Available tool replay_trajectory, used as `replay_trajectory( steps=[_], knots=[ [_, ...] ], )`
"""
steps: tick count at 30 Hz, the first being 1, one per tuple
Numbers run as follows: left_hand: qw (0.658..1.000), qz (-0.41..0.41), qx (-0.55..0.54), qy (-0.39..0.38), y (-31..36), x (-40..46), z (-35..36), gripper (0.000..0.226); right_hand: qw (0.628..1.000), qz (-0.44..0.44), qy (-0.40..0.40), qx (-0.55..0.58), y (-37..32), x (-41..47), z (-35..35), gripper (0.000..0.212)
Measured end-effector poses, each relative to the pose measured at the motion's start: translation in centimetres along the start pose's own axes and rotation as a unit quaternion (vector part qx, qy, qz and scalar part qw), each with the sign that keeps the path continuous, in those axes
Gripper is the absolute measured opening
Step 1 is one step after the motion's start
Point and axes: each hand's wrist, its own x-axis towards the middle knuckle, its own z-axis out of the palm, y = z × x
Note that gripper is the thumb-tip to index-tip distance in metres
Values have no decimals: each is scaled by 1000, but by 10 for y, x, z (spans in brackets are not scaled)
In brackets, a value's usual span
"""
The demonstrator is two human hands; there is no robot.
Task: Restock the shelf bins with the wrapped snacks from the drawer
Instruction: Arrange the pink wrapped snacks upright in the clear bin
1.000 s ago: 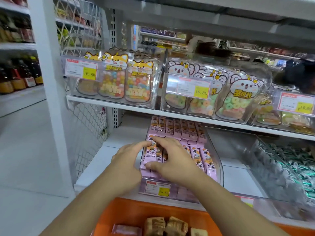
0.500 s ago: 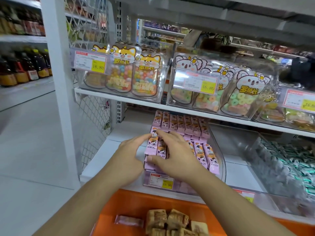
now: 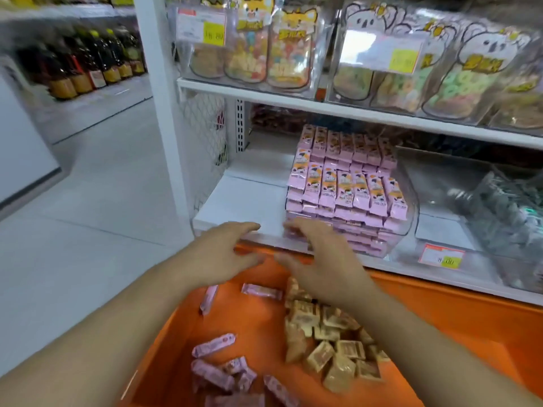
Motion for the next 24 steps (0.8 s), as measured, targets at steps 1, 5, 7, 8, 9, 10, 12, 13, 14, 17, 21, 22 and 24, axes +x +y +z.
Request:
replay_trajectory(
  steps=[1, 5, 7, 8, 9, 10, 12, 13, 14, 17, 21, 22, 24],
  knots=[
    [1000, -3, 12, -18, -9, -4, 10, 72, 1000, 6, -22, 6, 5, -6, 17, 65],
    [992, -56, 47, -107, -54, -10, 62, 81, 989, 66, -131, 6, 34, -17, 91, 72],
    [988, -75, 40, -130, -79, -11, 88, 91, 980, 99, -173, 12, 51, -15, 126, 80],
    [985, -87, 40, -143, -91, -12, 100, 104, 975, 115, -188, 13, 59, -13, 141, 85],
    [983, -99, 36, -153, -105, -11, 113, 123, 972, 127, -197, 16, 67, -9, 154, 89],
    [980, -115, 30, -161, -120, -10, 126, 142, 969, 140, -204, 21, 76, -4, 167, 90],
    [974, -146, 1, -176, -144, -8, 148, 157, 965, 149, -213, 23, 92, 8, 191, 88],
    [972, -153, -10, -178, -152, -7, 156, 151, 964, 148, -221, 14, 99, 14, 202, 85],
    [970, -161, -12, -183, -159, -6, 166, 140, 961, 150, -231, 5, 105, 20, 213, 82],
    [959, -193, -22, -206, -176, 1, 198, 106, 954, 172, -244, -29, 126, 33, 252, 73],
    [958, -213, -7, -191, -209, 9, 229, 72, 941, 185, -252, -128, 143, 34, 289, 75],
    [959, -209, 6, -189, -214, 10, 232, 65, 939, 183, -246, -155, 146, 34, 294, 73],
    [958, -204, 37, -200, -217, 9, 234, 58, 934, 172, -245, -196, 148, 32, 300, 63]
  ],
)
